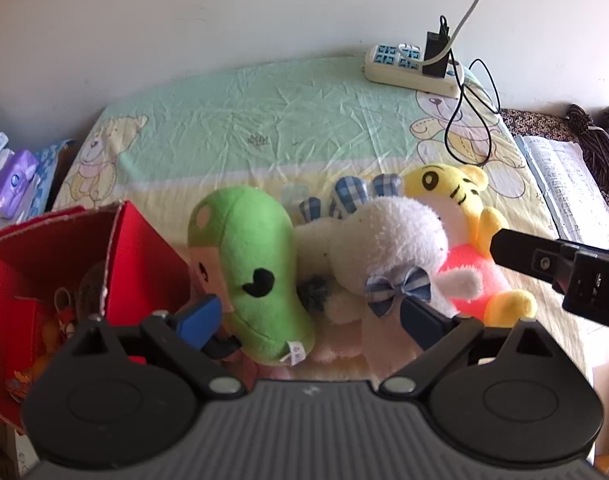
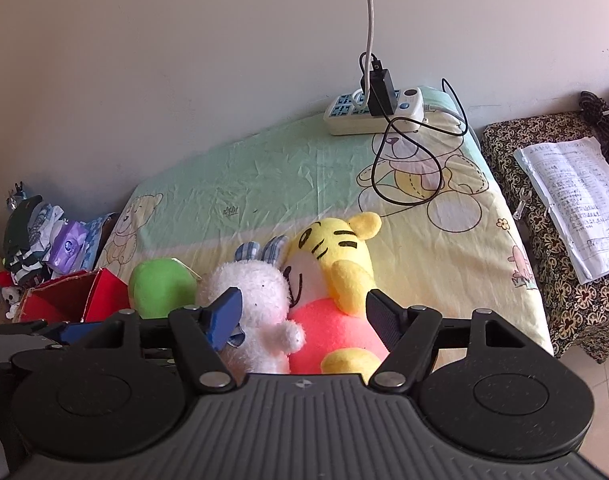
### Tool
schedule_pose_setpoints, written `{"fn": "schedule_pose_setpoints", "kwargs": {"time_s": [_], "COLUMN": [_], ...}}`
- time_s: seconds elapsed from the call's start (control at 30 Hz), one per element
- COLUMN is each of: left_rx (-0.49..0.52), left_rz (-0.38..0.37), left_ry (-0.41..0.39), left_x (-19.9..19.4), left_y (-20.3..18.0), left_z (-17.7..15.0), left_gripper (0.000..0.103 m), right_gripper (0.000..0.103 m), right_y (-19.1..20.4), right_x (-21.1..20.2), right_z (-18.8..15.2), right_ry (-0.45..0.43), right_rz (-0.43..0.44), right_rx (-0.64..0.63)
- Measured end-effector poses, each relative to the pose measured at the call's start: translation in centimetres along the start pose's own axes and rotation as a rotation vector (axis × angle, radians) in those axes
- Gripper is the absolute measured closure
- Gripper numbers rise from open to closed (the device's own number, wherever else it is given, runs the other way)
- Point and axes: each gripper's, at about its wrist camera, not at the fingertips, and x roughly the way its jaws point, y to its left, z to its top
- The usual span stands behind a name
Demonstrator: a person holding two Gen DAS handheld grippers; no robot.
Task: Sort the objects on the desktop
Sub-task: 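Close both grippers on the white bunny with the blue plaid bow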
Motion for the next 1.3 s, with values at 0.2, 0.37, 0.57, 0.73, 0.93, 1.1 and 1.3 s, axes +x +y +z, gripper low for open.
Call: {"fn": "schedule_pose_setpoints", "kwargs": {"time_s": [0.2, 0.37, 0.57, 0.73, 0.93, 1.1, 1.3], "left_rx": [-0.001, 0.009, 0.010, 0.013, 0.011, 0.026, 0.007], "left_rz": [-0.004, -0.007, -0.015, -0.061, -0.234, -0.254, -0.308], "left_ry": [0.008, 0.016, 0.024, 0.011, -0.014, -0.014, 0.016], "left_x": [0.5, 0.9, 1.4, 1.3, 0.7, 1.6, 3.1], "left_y": [-0.1, -0.3, -0.3, -0.2, 0.0, -0.9, -0.8], "left_z": [0.3, 0.3, 0.2, -0.1, -1.3, -1.0, -1.1], "left_gripper": [0.006, 0.006, 0.006, 0.012, 0.023, 0.023, 0.023], "right_gripper": [0.031, 0.031, 0.031, 0.032, 0.036, 0.041, 0.050], "right_y": [-0.6, -0.4, -0.4, -0.6, -1.7, -3.0, -2.9], "right_x": [0.6, 0.6, 1.0, 1.4, 1.4, 2.1, 3.2], "right_z": [-0.2, -0.2, -0.3, -0.3, -0.1, 0.1, 0.2], "right_ry": [0.011, 0.002, 0.005, 0.008, -0.017, 0.002, 0.029], "right_rz": [0.025, 0.050, 0.078, 0.095, 0.120, 0.169, 0.248], "right_rx": [0.023, 0.010, -0.002, 0.000, 0.047, 0.111, 0.121]}}
